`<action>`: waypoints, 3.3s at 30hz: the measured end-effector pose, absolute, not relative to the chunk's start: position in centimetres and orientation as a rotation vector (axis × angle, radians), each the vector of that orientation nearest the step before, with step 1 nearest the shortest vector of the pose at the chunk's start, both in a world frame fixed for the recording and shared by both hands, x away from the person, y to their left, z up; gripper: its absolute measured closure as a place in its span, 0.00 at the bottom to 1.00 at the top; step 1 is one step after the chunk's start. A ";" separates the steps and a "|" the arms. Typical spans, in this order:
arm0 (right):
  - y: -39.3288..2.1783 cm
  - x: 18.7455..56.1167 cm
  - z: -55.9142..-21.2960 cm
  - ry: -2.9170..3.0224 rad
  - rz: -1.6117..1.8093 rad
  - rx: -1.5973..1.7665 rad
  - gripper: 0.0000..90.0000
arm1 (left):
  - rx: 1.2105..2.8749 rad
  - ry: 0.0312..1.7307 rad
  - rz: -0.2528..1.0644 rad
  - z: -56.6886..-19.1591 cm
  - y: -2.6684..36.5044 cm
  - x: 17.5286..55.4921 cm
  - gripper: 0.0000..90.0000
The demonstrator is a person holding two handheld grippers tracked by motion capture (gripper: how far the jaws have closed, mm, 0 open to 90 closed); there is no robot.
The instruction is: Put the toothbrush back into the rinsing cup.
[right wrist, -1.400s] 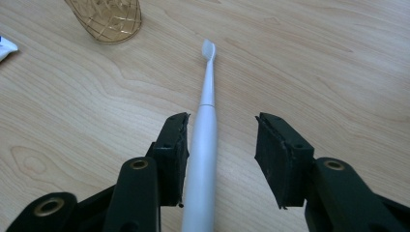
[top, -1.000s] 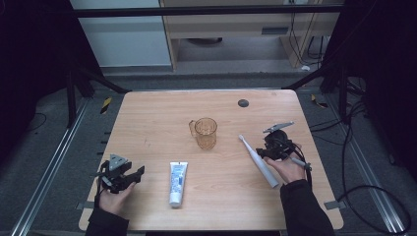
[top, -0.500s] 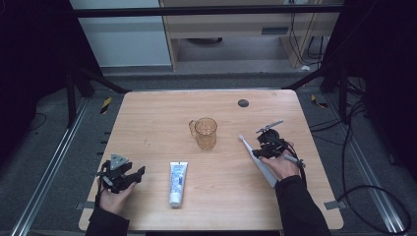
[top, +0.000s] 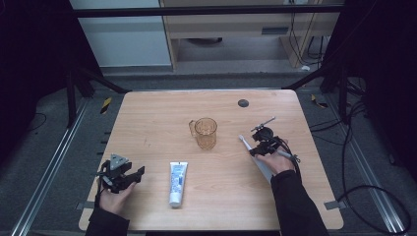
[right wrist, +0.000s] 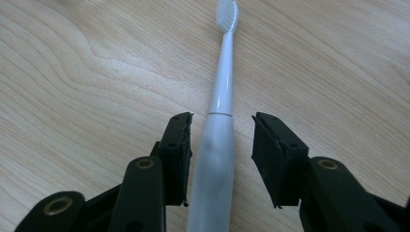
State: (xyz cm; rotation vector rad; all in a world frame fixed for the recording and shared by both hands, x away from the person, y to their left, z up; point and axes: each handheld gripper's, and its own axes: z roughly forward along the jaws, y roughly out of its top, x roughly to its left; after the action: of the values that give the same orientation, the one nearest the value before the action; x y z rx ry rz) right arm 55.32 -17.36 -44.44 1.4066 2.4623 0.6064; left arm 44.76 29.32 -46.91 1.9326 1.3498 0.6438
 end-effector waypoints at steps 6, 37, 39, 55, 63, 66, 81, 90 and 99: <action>-17.1 55.8 -45.0 2.498 0.560 1.414 0.64 | 1.933 1.349 0.642 -46.9 29.3 44.7 0.49; -17.3 56.1 -46.8 2.573 0.466 1.515 0.74 | 1.935 1.354 0.638 -47.0 29.3 44.8 0.49; -17.2 56.1 -46.8 2.567 0.459 1.511 0.74 | 1.935 1.353 0.639 -47.0 29.3 44.8 0.49; -17.6 55.4 -45.2 2.526 0.585 1.489 0.75 | 1.935 1.353 0.642 -46.9 29.2 44.8 0.49; -17.7 54.3 -42.8 2.460 0.733 1.441 0.75 | 1.934 1.353 0.642 -46.9 29.2 44.7 0.49; -17.8 54.0 -41.9 2.427 0.790 1.423 0.75 | 1.935 1.352 0.642 -46.9 29.2 44.8 0.49; -18.9 52.4 -39.2 2.135 1.097 1.369 0.75 | 1.930 1.351 0.649 -46.9 29.2 44.7 0.49; -19.2 51.5 -38.1 1.924 1.252 1.354 0.75 | 1.927 1.352 0.653 -46.9 29.2 44.7 0.49; -18.9 50.7 -37.5 1.763 1.366 1.334 0.75 | 1.925 1.352 0.654 -46.8 29.2 44.7 0.49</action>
State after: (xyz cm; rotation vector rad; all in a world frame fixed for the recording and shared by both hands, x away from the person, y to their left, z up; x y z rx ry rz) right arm 50.75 -18.87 -37.46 1.3342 1.7625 1.3658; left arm 44.70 29.19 -46.85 1.9251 1.3524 0.6540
